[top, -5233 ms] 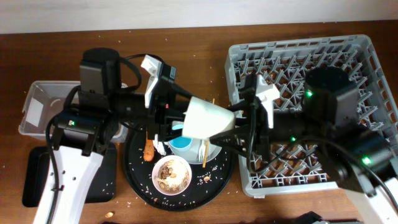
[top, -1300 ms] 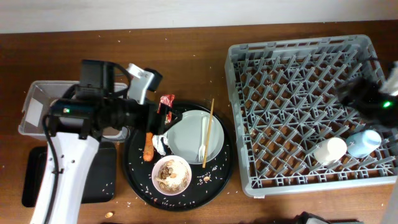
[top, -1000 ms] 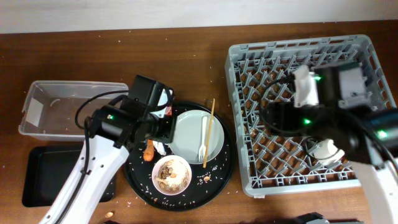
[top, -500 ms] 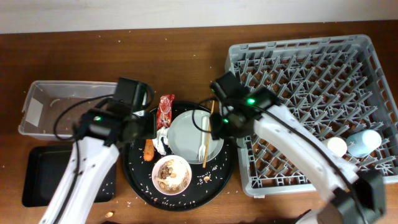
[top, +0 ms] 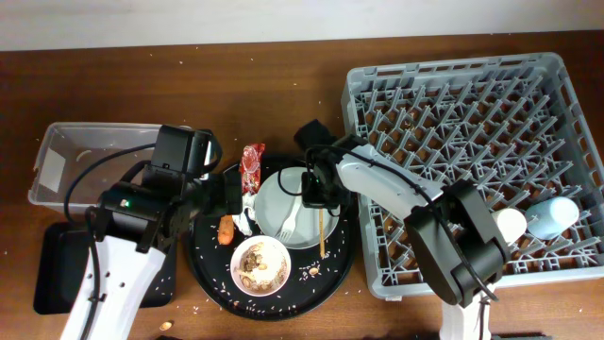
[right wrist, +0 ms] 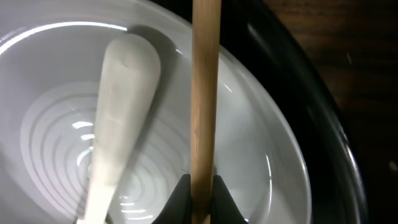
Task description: Sort waste into correct bins and load items into the dishwasher rack
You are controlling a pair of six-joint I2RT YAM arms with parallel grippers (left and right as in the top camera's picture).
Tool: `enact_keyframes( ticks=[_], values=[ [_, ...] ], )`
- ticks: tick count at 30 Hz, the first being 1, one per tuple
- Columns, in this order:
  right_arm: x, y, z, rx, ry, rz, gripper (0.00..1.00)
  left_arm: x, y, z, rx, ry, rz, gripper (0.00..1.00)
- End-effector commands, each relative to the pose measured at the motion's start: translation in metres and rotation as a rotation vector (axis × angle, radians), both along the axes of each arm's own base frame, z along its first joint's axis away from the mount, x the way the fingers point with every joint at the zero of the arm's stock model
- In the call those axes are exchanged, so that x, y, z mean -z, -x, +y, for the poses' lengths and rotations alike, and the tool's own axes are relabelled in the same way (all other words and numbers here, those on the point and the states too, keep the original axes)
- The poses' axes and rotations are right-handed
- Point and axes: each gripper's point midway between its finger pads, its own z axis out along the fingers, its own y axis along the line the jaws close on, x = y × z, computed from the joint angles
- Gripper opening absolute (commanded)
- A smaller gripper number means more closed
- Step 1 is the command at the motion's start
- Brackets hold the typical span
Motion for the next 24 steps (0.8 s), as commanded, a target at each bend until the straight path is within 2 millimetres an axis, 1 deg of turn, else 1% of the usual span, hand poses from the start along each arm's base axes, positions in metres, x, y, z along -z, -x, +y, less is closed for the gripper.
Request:
enact_keyframes(
  ticks=[1, 2, 3, 4, 5, 6, 7, 8, 9, 10, 11, 12, 13, 14, 15, 16, 17, 18, 19, 20, 21, 22, 23, 24],
  values=[
    [-0.056, -0.005, 0.005, -0.104, -0.054, -0.124, 0.04, -0.010, -0.002, 0.002, 0.000, -0.003, -0.029, 0.99],
    [-0.096, -0.008, 0.006, -0.165, -0.088, -0.211, 0.04, -0.010, -0.002, 0.002, 0.000, -0.003, -0.029, 0.99],
    [-0.139, -0.013, -0.007, -0.172, -0.082, -0.326, 0.04, -0.010, -0.002, 0.002, 0.000, -0.003, -0.029, 0.99],
    [-0.159, -0.016, -0.022, -0.141, -0.057, -0.385, 0.04, -0.010, -0.002, 0.002, 0.000, -0.003, -0.029, 0.99],
    [-0.174, -0.021, -0.041, -0.103, -0.020, -0.434, 0.04, -0.010, -0.002, 0.002, 0.000, -0.003, -0.029, 0.99],
    [-0.188, -0.027, -0.062, -0.106, 0.021, -0.487, 0.04, -0.010, -0.002, 0.002, 0.000, -0.003, -0.029, 0.99],
    [-0.192, -0.032, -0.078, -0.153, 0.053, -0.511, 0.04, -0.010, -0.002, 0.002, 0.000, -0.003, -0.029, 0.99],
    [-0.188, -0.037, -0.091, -0.172, 0.082, -0.501, 0.04, -0.010, -0.002, 0.002, 0.000, -0.003, -0.029, 0.99],
    [-0.172, -0.039, -0.106, -0.186, 0.118, -0.449, 0.04, -0.010, -0.002, 0.002, 0.000, -0.003, -0.029, 0.99],
    [-0.159, -0.041, -0.111, -0.178, 0.131, -0.403, 0.04, -0.010, -0.002, 0.002, 0.000, -0.003, -0.029, 0.99],
    [-0.139, -0.044, -0.112, -0.180, 0.145, -0.351, 0.04, -0.010, -0.002, 0.002, 0.000, -0.003, -0.029, 0.99],
    [-0.128, -0.046, -0.111, -0.184, 0.153, -0.325, 0.05, -0.010, -0.002, 0.002, 0.000, -0.003, -0.029, 0.99],
    [-0.116, -0.049, -0.112, -0.185, 0.167, -0.301, 0.18, -0.010, -0.002, 0.002, 0.000, -0.003, -0.029, 0.99],
    [-0.118, -0.050, -0.101, -0.194, 0.114, -0.305, 0.42, -0.010, -0.002, 0.002, 0.000, -0.003, -0.029, 0.99],
    [-0.127, -0.048, -0.090, -0.202, 0.059, -0.318, 0.45, -0.010, -0.002, 0.002, 0.000, -0.003, -0.029, 0.99],
    [-0.141, -0.045, -0.078, -0.180, 0.001, -0.335, 0.49, -0.010, -0.002, 0.002, 0.000, -0.003, -0.029, 0.99],
    [-0.157, -0.039, -0.063, -0.143, -0.068, -0.353, 0.49, -0.010, -0.002, 0.002, 0.000, -0.002, -0.029, 0.99],
    [-0.167, -0.029, -0.044, -0.132, -0.126, -0.356, 0.50, -0.010, -0.002, 0.002, 0.000, -0.003, -0.029, 0.99],
    [-0.168, -0.021, -0.029, -0.130, -0.144, -0.343, 0.50, -0.010, -0.002, 0.002, 0.000, -0.003, -0.029, 0.99],
    [-0.161, -0.012, -0.014, -0.124, -0.145, -0.319, 0.50, -0.010, -0.002, 0.002, 0.000, -0.002, -0.029, 0.99],
    [-0.149, -0.006, -0.006, -0.085, -0.118, -0.289, 0.49, -0.010, -0.002, 0.002, 0.000, -0.003, -0.029, 0.99],
    [-0.126, 0.001, 0.001, 0.003, -0.051, -0.249, 0.49, -0.010, -0.002, 0.002, 0.000, -0.003, -0.029, 0.99],
    [-0.100, 0.007, 0.013, 0.053, 0.003, -0.215, 0.49, -0.010, -0.002, 0.002, 0.000, -0.003, -0.029, 0.99],
    [-0.082, 0.010, 0.024, 0.082, 0.011, -0.181, 0.48, -0.010, -0.002, 0.002, 0.000, -0.003, -0.029, 0.99]
  ],
)
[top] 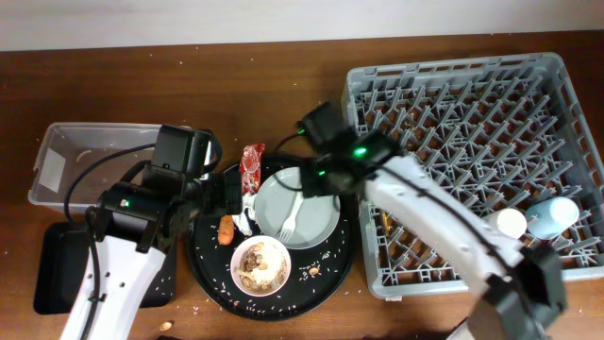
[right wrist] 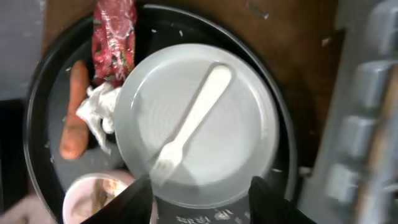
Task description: Sort waste into correct bins and load items into the dishwasher rack
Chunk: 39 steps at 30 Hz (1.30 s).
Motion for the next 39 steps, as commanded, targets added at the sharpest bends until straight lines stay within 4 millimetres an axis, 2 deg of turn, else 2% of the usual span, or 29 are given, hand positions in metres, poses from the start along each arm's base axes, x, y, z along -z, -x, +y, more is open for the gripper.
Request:
enact_keyframes(
  ticks=[1, 3, 6, 8, 9, 10, 11, 13, 16, 17, 18, 19, 20, 21, 23, 24, 25, 26, 27, 28, 30, 31, 33, 34, 35, 36, 37, 39],
  values=[
    [0.076, 0.011, 0.029, 0.192, 0.061, 0.140, 0.48, -0.009, -0.002, 0.002, 0.000, -0.003, -0.029, 0.99],
    [0.115, 0.016, 0.046, 0.229, 0.051, 0.221, 0.43, -0.009, -0.002, 0.002, 0.000, -0.003, -0.029, 0.99],
    [0.150, 0.016, 0.045, 0.312, 0.078, 0.270, 0.42, -0.009, -0.002, 0.002, 0.000, -0.003, -0.029, 0.99],
    [0.155, 0.019, 0.043, 0.310, 0.095, 0.283, 0.19, -0.009, -0.002, 0.002, 0.000, -0.003, -0.029, 0.99],
    [0.154, 0.020, 0.042, 0.302, 0.100, 0.284, 0.04, -0.009, -0.002, 0.002, 0.000, -0.003, -0.029, 0.99],
    [0.150, 0.019, 0.038, 0.289, 0.110, 0.277, 0.04, -0.009, -0.002, 0.002, 0.000, -0.003, -0.029, 0.99],
    [0.143, 0.017, 0.032, 0.282, 0.117, 0.268, 0.04, -0.009, -0.002, 0.002, 0.000, -0.003, -0.029, 0.99],
    [0.117, 0.008, 0.019, 0.246, 0.113, 0.223, 0.04, -0.009, -0.002, 0.002, 0.000, -0.003, -0.029, 0.99],
    [0.044, -0.015, 0.001, 0.103, 0.033, 0.056, 0.04, -0.009, -0.002, 0.002, 0.000, -0.003, -0.029, 0.99],
    [0.010, -0.022, -0.011, 0.038, 0.012, -0.034, 0.04, -0.009, -0.002, 0.002, 0.000, -0.003, -0.029, 0.99],
    [-0.015, -0.028, -0.024, 0.008, 0.005, -0.106, 0.04, -0.009, -0.002, 0.002, 0.000, -0.003, -0.029, 0.99],
    [-0.032, -0.033, -0.035, -0.006, 0.003, -0.160, 0.04, -0.009, -0.002, 0.002, 0.000, -0.003, -0.029, 0.99],
    [-0.049, -0.040, -0.057, -0.040, 0.025, -0.219, 0.04, -0.009, -0.002, 0.002, 0.000, -0.003, -0.029, 0.99],
    [-0.048, -0.043, -0.073, -0.053, 0.056, -0.218, 0.04, -0.009, -0.002, 0.002, 0.000, -0.003, -0.029, 0.99],
    [-0.029, -0.047, -0.104, -0.037, 0.117, -0.151, 0.04, -0.009, -0.002, 0.002, 0.000, -0.003, -0.029, 0.99],
    [-0.017, -0.049, -0.112, -0.035, 0.137, -0.117, 0.04, -0.009, -0.002, 0.002, 0.000, -0.002, -0.029, 0.99],
    [0.004, -0.051, -0.118, -0.054, 0.167, -0.066, 0.04, -0.009, -0.002, 0.002, 0.000, -0.003, -0.029, 0.99],
    [0.016, -0.051, -0.118, -0.058, 0.179, -0.031, 0.20, -0.009, -0.002, 0.002, 0.000, -0.003, -0.029, 0.99],
    [0.022, -0.051, -0.119, -0.058, 0.186, -0.018, 0.48, -0.009, -0.002, 0.002, 0.000, -0.003, -0.029, 0.99],
    [0.017, -0.052, -0.118, -0.053, 0.180, -0.029, 0.51, -0.009, -0.002, 0.002, 0.000, -0.003, -0.029, 0.99],
    [-0.013, -0.043, -0.103, -0.020, 0.099, -0.067, 0.53, -0.009, -0.002, 0.002, 0.000, -0.003, -0.029, 0.99],
    [-0.027, -0.030, -0.088, -0.028, 0.045, -0.067, 0.53, -0.009, -0.002, 0.002, 0.000, -0.003, -0.029, 0.99],
    [-0.032, -0.008, -0.063, -0.042, 0.009, -0.034, 0.53, -0.009, -0.002, 0.002, 0.000, -0.003, -0.029, 0.99],
    [-0.025, 0.003, -0.049, -0.029, 0.009, 0.001, 0.52, -0.009, -0.002, 0.002, 0.000, -0.002, -0.029, 0.99],
    [-0.010, 0.017, -0.037, 0.059, 0.014, 0.063, 0.45, -0.009, -0.002, 0.002, 0.000, -0.003, -0.029, 0.99],
    [0.015, 0.029, -0.030, 0.182, 0.042, 0.119, 0.45, -0.009, -0.002, 0.002, 0.000, -0.003, -0.029, 0.99],
    [0.031, 0.032, -0.029, 0.233, 0.063, 0.137, 0.45, -0.009, -0.002, 0.002, 0.000, -0.003, -0.029, 0.99],
    [0.078, 0.039, -0.031, 0.366, 0.084, 0.200, 0.46, -0.009, -0.002, 0.002, 0.000, -0.002, -0.029, 0.99]
  ],
)
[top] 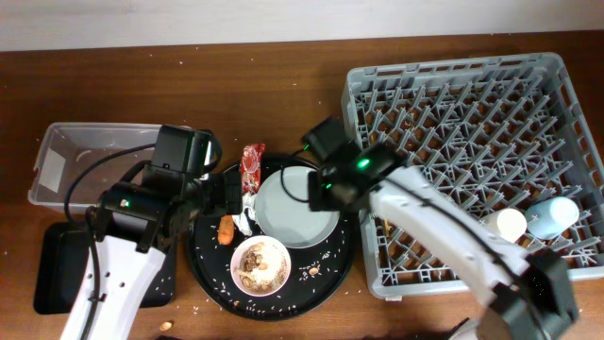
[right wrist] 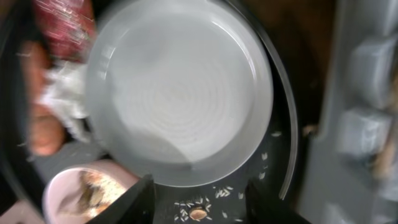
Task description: Sort waste into correct bins and load items into the dishwasher rack
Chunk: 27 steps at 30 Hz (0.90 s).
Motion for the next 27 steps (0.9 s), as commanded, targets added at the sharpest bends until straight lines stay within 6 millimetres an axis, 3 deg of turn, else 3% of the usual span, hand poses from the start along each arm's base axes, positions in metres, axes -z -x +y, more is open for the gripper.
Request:
enact_keyframes(
  ticks=[1, 4, 8, 9, 12, 15, 18, 21, 22, 23, 25, 26, 27],
  values=[
    [0.062, 0.015, -0.018, 0.287, 0.072, 0.123, 0.46, -0.009, -0.002, 0.002, 0.000, -0.003, -0.029, 0.99],
    [0.090, 0.025, -0.026, 0.347, 0.109, 0.171, 0.45, -0.009, -0.002, 0.002, 0.000, -0.003, -0.029, 0.99],
    [0.115, 0.030, -0.021, 0.349, 0.092, 0.212, 0.25, -0.009, -0.002, 0.002, 0.000, -0.003, -0.029, 0.99],
    [0.116, 0.032, -0.021, 0.346, 0.091, 0.218, 0.04, -0.009, -0.002, 0.002, 0.000, -0.003, -0.029, 0.99],
    [0.099, 0.024, -0.021, 0.323, 0.068, 0.182, 0.04, -0.009, -0.002, 0.002, 0.000, -0.003, -0.029, 0.99],
    [0.064, 0.012, -0.034, 0.329, 0.097, 0.090, 0.04, -0.009, -0.002, 0.002, 0.000, -0.003, -0.029, 0.99],
    [0.003, -0.007, -0.045, 0.272, 0.115, -0.086, 0.04, -0.009, -0.002, 0.002, 0.000, -0.003, -0.029, 0.99],
    [-0.059, -0.021, -0.041, 0.154, 0.058, -0.256, 0.04, -0.009, -0.002, 0.002, 0.000, -0.003, -0.029, 0.99],
    [-0.080, -0.027, -0.051, 0.139, 0.097, -0.337, 0.04, -0.009, -0.002, 0.002, 0.000, -0.003, -0.029, 0.99],
    [-0.106, -0.035, -0.077, 0.167, 0.207, -0.440, 0.04, -0.009, -0.002, 0.002, 0.000, -0.003, -0.029, 0.99],
    [-0.160, -0.042, -0.148, 0.318, 0.458, -0.602, 0.04, -0.009, -0.002, 0.002, 0.000, -0.002, -0.029, 0.99],
    [-0.177, -0.044, -0.176, 0.362, 0.569, -0.647, 0.04, -0.009, -0.002, 0.002, 0.000, -0.003, -0.029, 0.99],
    [-0.198, -0.044, -0.218, 0.436, 0.738, -0.689, 0.04, -0.009, -0.002, 0.002, 0.000, -0.003, -0.029, 0.99]
  ],
)
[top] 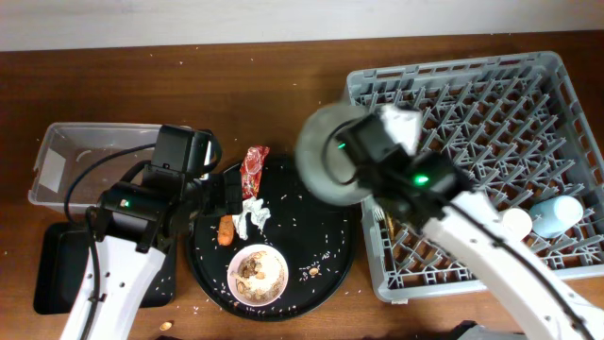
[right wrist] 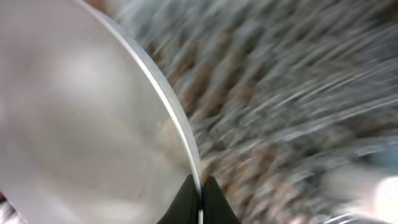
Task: Sort waste into correct bins and load items into the dishwasher rack
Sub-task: 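Grasp the white plate with the right gripper and stand it in the rack, then move the tissue and red wrapper into the clear bin with the left gripper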
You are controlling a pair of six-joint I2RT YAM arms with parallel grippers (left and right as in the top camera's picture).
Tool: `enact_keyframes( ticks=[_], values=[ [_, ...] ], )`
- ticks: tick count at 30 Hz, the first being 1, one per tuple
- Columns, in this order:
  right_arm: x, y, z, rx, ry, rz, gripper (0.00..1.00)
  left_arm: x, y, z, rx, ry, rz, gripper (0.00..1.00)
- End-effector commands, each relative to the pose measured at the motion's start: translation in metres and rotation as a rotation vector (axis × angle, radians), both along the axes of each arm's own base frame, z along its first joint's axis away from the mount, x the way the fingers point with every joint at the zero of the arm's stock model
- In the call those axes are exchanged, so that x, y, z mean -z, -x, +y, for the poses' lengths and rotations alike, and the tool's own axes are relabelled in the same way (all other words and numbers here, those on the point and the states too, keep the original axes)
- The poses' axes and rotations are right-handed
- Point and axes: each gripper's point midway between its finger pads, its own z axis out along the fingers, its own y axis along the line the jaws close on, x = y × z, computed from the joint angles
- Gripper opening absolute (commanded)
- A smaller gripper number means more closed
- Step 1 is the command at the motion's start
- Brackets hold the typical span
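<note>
My right gripper (right wrist: 200,186) is shut on the rim of the grey plate (right wrist: 81,112). The overhead view shows that plate (top: 326,168) lifted and blurred over the left edge of the grey dishwasher rack (top: 491,113). On the black round tray (top: 316,264) lie a bowl of food scraps (top: 257,272), an orange carrot piece (top: 226,229), crumpled white paper (top: 251,214) and a red wrapper (top: 253,164). My left gripper (top: 226,194) sits at the tray's left rim beside the paper; its jaws are too small to read.
A clear plastic bin (top: 71,161) and a black bin (top: 52,274) stand at the far left. Two white cups (top: 514,223) lie at the rack's right side. Rice grains and crumbs dot the tray. The right wrist view is motion-blurred.
My right gripper was open above the bare plate on the tray. It is now shut on the plate's rim, and the plate is up off the tray by the rack.
My right gripper was first shut on a wooden chopstick over the plate, which also held a white fork. Then it hung open above plate and fork. Later the plate was bare. Now the plate is gripped and lifted. The left arm stayed put throughout.
</note>
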Motion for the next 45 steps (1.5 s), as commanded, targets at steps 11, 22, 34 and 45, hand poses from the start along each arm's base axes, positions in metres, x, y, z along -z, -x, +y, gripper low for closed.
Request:
enact_keyframes(
  ticks=[11, 22, 34, 45],
  values=[
    [-0.005, -0.052, -0.207, 0.387, 0.523, 0.102, 0.04, -0.009, -0.002, 0.002, 0.000, -0.003, -0.029, 0.99],
    [-0.019, -0.063, -0.130, 0.118, 0.460, 0.078, 0.68, -0.009, -0.002, 0.002, 0.000, -0.003, -0.029, 0.99],
    [-0.002, 0.054, 0.077, -0.505, -0.407, 0.343, 0.63, -0.009, -0.002, 0.001, 0.003, 0.005, -0.028, 0.99],
    [-0.042, 0.043, -0.064, 0.050, -0.469, 0.118, 0.99, 0.080, -0.033, -0.065, 0.195, 0.112, 0.185, 0.74]
  ],
)
